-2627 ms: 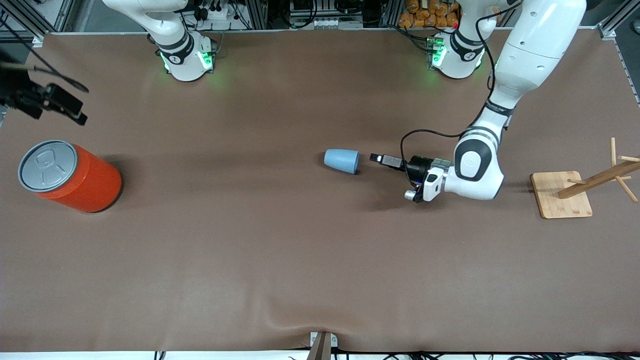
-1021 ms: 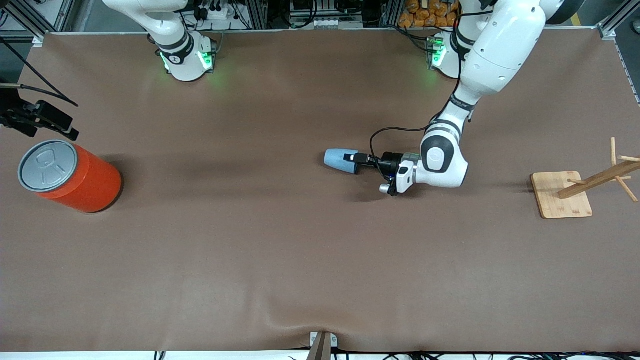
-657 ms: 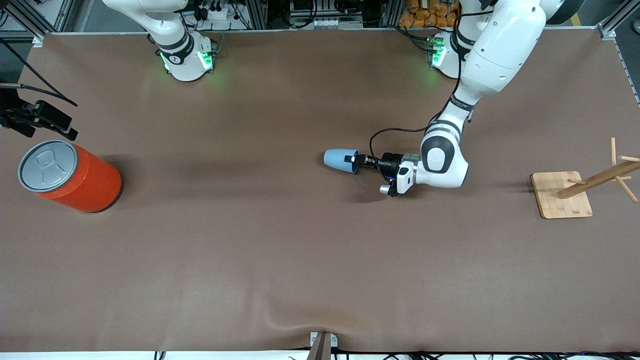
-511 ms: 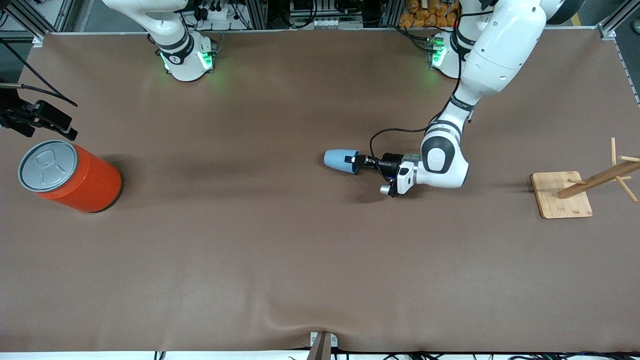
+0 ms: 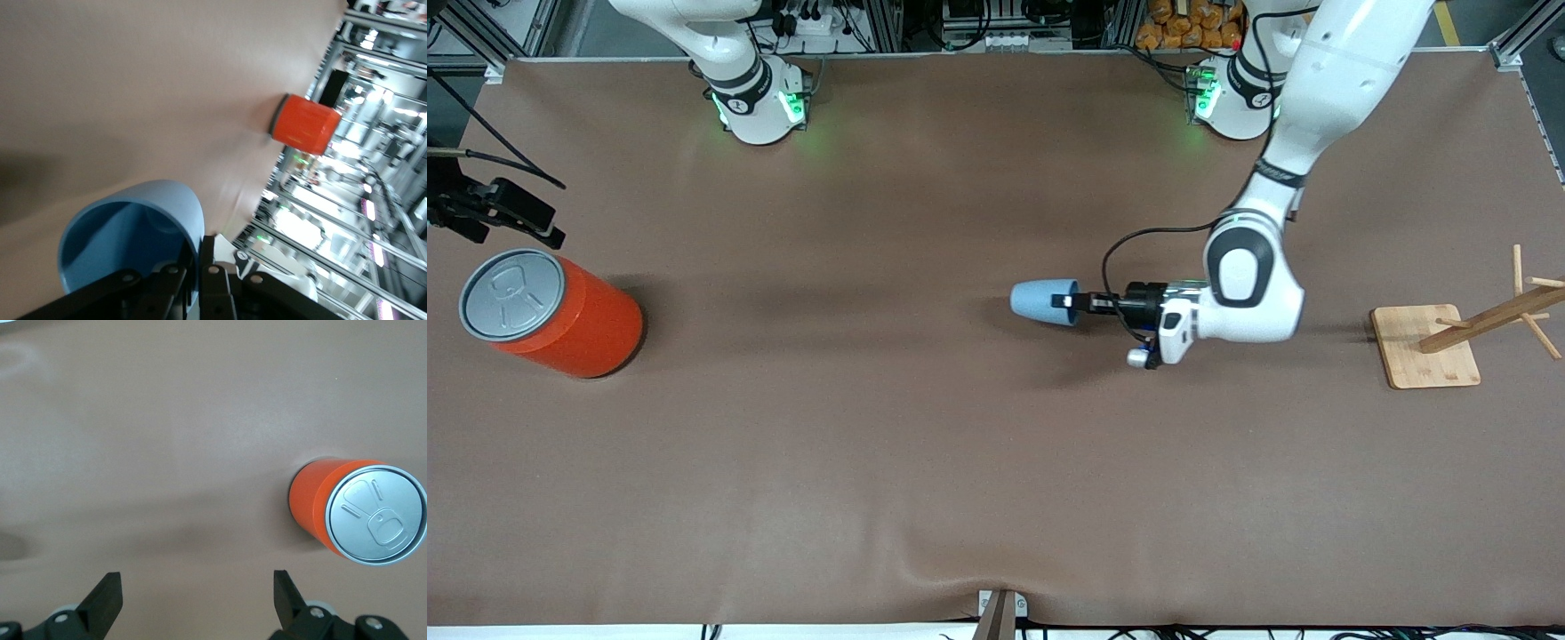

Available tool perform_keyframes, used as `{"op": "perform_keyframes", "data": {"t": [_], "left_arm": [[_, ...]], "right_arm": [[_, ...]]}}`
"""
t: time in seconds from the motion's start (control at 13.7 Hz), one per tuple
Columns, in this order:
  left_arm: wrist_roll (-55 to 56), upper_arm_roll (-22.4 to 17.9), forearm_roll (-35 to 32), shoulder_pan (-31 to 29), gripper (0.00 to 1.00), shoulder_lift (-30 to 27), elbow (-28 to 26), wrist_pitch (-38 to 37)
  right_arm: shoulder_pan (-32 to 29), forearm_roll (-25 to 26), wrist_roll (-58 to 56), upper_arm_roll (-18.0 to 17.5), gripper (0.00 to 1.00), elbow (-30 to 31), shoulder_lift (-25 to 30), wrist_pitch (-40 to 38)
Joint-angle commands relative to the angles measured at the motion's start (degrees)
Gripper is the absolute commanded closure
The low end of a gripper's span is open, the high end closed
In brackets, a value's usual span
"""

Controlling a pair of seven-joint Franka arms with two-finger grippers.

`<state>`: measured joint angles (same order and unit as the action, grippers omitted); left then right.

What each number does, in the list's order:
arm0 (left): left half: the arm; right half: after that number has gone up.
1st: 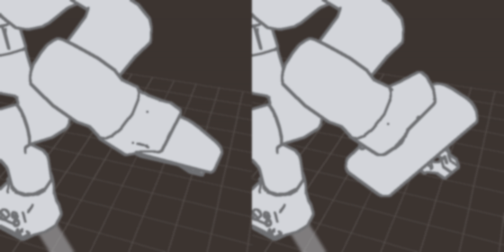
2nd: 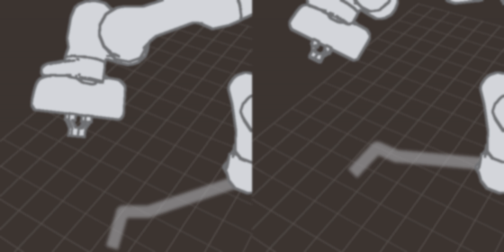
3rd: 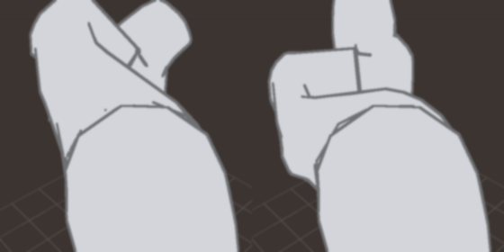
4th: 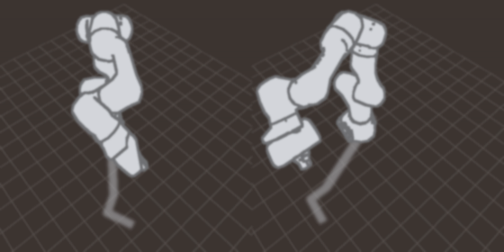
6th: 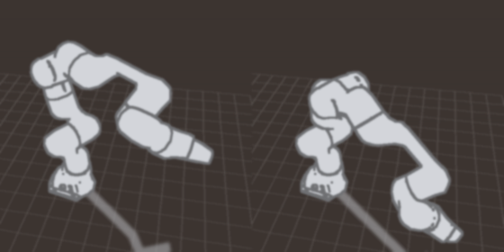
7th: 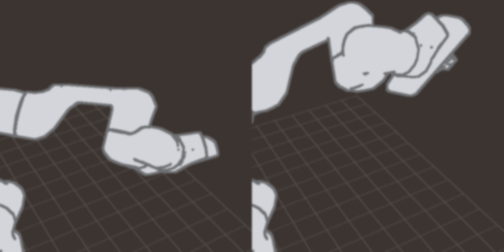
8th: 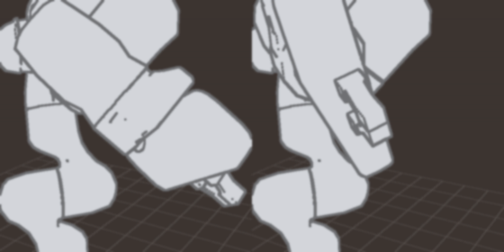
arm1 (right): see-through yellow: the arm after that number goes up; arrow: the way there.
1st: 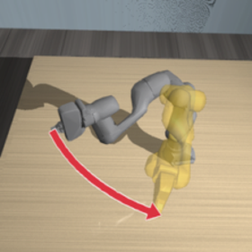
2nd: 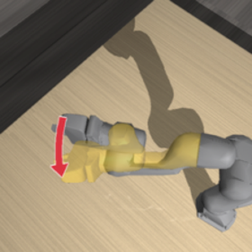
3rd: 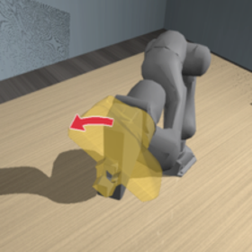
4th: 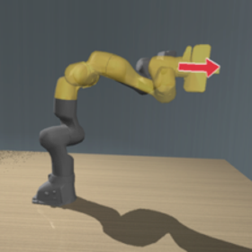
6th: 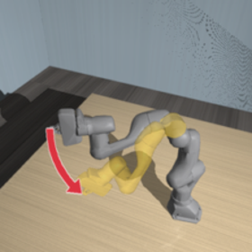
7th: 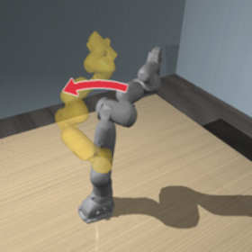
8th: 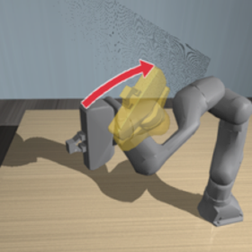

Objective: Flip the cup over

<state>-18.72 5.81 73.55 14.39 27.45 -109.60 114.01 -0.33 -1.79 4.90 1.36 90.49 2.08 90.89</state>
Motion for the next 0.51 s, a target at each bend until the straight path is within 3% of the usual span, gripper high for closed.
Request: {"op": "perform_keyframes", "data": {"t": [0.0, 0.22, 0.44], "left_arm": [[12.08, -0.97, -14.95, -2.52, 1.0, -4.59, 3.32, 0.08], [23.79, -1.06, -33.42, -4.45, 1.0, -8.63, 6.42, -1.24], [23.47, -1.06, -48.97, -8.4, 1.0, -9.35, 6.42, -1.24]], "right_arm": [[0.07, 0.3, 0.11, -0.13, 0.0, -1.54, -0.67, -0.98], [0.07, 0.3, 0.11, -0.22, 0.0, -1.54, -0.67, -1.06], [-0.02, 0.3, 0.11, -0.22, 0.0, -1.54, -0.67, -1.06]]}}
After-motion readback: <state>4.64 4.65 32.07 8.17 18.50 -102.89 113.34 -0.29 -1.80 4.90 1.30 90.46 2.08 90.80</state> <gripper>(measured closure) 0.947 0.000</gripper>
